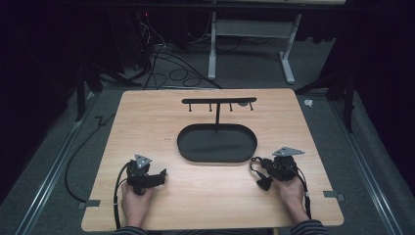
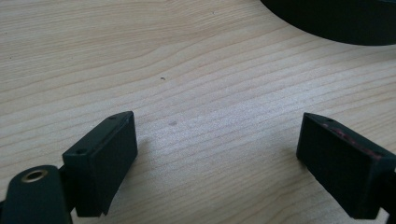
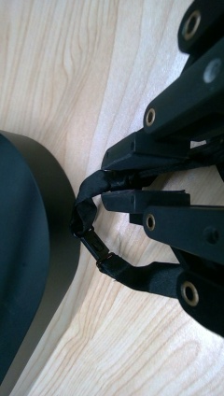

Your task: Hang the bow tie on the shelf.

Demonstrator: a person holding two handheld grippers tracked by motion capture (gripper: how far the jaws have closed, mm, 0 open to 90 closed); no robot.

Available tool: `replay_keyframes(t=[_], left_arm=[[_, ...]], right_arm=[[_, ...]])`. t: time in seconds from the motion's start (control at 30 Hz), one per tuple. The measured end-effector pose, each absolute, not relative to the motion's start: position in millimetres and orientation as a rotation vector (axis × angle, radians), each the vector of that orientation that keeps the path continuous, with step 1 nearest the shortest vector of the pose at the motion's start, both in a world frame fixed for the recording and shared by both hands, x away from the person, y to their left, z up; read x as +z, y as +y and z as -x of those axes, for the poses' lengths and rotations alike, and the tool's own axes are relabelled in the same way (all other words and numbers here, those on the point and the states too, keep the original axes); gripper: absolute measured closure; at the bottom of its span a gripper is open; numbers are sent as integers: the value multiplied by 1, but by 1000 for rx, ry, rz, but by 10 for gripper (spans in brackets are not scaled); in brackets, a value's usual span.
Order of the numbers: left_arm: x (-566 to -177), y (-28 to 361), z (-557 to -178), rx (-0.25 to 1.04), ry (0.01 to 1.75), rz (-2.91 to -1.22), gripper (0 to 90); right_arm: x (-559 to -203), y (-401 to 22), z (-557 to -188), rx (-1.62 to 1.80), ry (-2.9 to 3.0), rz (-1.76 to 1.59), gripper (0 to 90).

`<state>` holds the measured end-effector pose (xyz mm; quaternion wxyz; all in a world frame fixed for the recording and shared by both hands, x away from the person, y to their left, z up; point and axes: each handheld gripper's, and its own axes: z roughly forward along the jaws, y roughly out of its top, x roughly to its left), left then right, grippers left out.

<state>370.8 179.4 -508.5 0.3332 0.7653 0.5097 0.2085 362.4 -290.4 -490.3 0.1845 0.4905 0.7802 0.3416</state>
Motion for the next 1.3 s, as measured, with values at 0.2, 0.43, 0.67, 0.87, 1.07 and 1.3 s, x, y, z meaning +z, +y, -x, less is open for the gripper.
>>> replay_keyframes(t=[0.2, 0.43, 0.67, 0.87, 1.07, 1.3], left_arm=[[-509, 179, -371, 545, 1331, -1997, 127], [-509, 179, -371, 545, 1331, -1998, 127], [-508, 179, -371, 544, 1331, -1999, 127], [-509, 179, -371, 545, 1331, -1997, 127], [-508, 179, -371, 544, 1331, -1998, 127], [-509, 179, -371, 546, 1331, -1997, 127]], right_arm=[[-481, -295, -357, 989, 2169, -1368, 809], [-468, -299, -350, 1032, 2137, -1347, 812], [-456, -302, -345, 1060, 2113, -1316, 814], [-447, -300, -342, 1086, 2106, -1290, 815], [-438, -298, -342, 1109, 2097, -1260, 816], [-426, -294, -341, 1136, 2094, -1210, 817]])
